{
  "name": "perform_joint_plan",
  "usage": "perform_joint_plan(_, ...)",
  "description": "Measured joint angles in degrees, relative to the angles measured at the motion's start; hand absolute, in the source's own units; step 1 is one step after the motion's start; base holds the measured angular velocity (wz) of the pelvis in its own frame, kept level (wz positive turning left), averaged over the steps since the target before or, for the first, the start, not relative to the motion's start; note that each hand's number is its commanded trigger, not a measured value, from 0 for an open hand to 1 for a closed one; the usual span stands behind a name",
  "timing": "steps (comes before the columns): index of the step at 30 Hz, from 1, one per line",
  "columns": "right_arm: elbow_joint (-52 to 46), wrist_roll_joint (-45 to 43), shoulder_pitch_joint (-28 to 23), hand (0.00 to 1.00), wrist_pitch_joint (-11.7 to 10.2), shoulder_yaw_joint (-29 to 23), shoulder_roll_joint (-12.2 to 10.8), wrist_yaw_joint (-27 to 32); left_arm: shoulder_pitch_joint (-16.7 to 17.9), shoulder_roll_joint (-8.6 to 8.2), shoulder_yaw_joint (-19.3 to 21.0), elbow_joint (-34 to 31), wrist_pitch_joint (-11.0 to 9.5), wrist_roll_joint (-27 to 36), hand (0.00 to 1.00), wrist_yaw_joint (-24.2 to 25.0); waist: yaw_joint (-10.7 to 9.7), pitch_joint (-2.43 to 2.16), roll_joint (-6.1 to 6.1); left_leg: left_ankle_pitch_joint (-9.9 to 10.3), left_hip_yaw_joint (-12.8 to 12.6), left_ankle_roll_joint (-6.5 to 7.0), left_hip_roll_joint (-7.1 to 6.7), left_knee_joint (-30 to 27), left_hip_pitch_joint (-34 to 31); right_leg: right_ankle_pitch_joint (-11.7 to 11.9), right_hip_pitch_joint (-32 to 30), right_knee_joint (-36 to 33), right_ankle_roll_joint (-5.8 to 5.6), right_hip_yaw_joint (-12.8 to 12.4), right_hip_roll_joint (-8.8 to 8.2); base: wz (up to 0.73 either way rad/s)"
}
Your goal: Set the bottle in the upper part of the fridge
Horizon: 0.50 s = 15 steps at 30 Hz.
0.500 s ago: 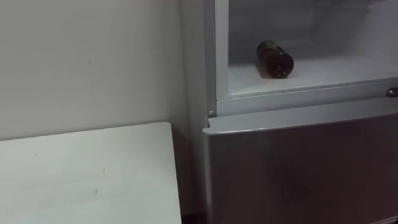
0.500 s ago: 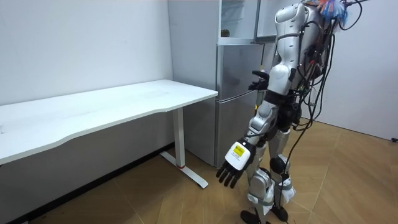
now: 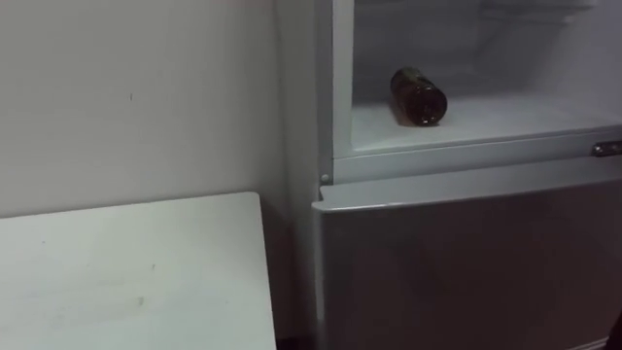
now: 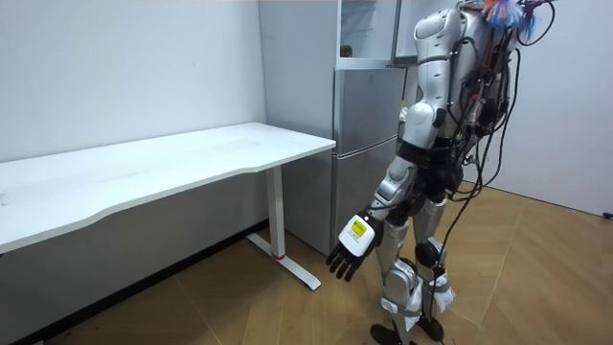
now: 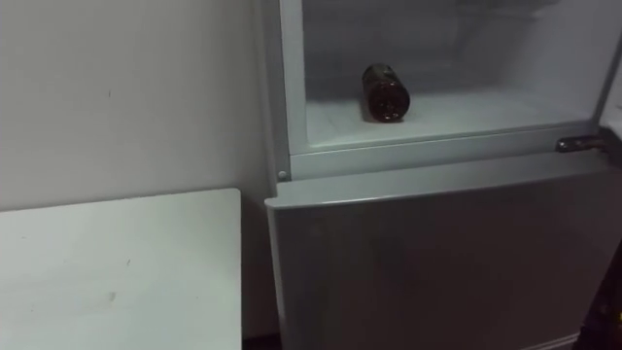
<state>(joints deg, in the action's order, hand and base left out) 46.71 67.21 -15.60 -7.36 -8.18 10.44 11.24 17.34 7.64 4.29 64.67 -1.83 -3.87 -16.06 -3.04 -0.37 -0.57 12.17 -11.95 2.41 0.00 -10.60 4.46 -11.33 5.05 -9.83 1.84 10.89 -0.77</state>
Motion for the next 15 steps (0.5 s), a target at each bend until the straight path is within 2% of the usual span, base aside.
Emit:
perform_joint_plan(5,-0.13,0.02,-0.06,0.00,0.00,-1.26,-0.41,3.26,-0.07,0.01,0.01,-0.59,0.03,0.05,0.00,0.03,-0.35,-0.05,-0.34,0.02,-0.44,-0.02,-0.01,0.33,0.20,-0.05,-0.08,0.03,-0.02,-0.37,0.02,-0.04)
perform_joint_plan(15,-0.10,-0.02,0.31,0.00,-0.07,-2.73,-0.92,8.11,0.98,0.00,0.14,-0.28,0.10,1.10,0.00,0.10,-0.39,0.16,-0.06,0.02,-0.47,-0.01,-0.15,0.97,0.88,-0.09,-0.03,0.03,-0.07,-1.23,0.14,-0.03)
